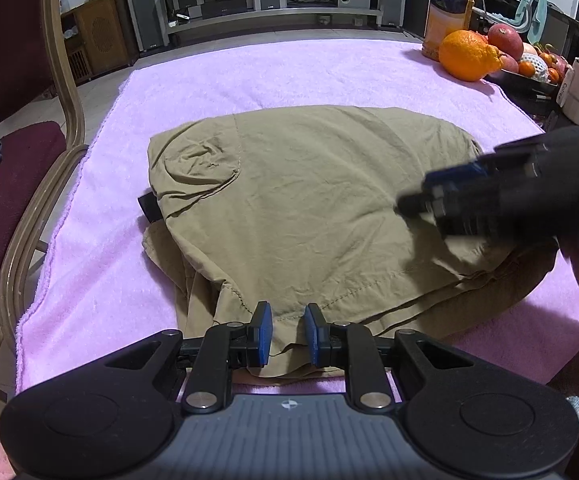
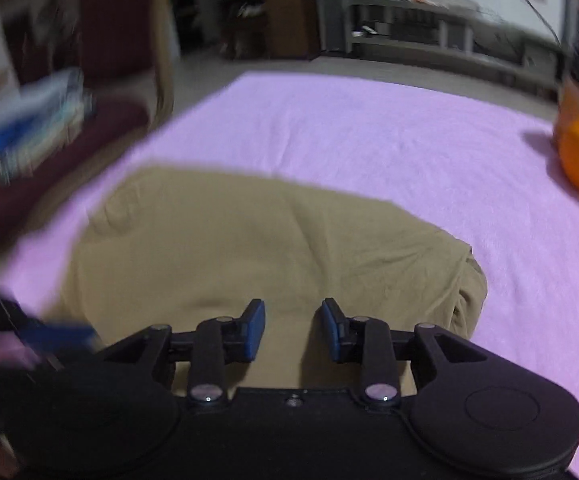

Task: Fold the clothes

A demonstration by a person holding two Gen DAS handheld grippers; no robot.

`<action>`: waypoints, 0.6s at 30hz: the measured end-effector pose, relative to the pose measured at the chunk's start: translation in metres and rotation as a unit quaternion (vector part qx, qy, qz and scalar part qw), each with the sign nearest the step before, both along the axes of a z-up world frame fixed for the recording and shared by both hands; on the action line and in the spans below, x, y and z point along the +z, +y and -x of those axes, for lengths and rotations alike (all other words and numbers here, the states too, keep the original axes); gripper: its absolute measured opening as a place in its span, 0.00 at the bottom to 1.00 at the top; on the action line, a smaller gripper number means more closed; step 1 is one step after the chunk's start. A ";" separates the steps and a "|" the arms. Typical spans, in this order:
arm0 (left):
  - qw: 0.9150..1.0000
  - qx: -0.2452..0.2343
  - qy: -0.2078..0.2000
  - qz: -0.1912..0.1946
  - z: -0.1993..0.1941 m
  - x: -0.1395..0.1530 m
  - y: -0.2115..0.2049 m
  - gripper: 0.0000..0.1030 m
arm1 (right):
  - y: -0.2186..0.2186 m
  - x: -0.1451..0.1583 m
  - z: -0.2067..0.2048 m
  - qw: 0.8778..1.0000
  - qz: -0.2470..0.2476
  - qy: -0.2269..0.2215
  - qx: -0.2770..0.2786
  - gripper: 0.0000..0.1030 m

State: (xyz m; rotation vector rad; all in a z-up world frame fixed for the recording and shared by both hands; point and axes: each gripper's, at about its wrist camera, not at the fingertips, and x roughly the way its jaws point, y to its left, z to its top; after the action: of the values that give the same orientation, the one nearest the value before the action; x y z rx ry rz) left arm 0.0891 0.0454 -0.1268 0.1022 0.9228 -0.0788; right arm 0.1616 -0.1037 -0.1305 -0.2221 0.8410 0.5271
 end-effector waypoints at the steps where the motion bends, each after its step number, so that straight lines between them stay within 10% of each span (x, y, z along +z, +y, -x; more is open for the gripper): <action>1: 1.000 0.000 0.000 -0.001 0.000 0.000 0.000 0.18 | -0.002 0.002 0.010 1.000 0.012 0.002 0.006 0.30; 9: 1.000 -0.016 0.007 -0.006 0.006 0.005 -0.001 0.19 | -0.037 0.016 0.074 0.997 0.077 0.014 0.013 0.33; 18: 0.989 -0.045 -0.101 0.098 0.034 0.093 0.027 0.22 | -0.092 0.132 0.074 0.992 -0.118 -0.009 -0.050 0.50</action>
State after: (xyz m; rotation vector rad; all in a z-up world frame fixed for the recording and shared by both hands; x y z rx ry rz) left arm 0.0547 0.0726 -0.0338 -0.0302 0.7033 -0.2382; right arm 0.0877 -0.1961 0.0012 0.0325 0.7599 0.5243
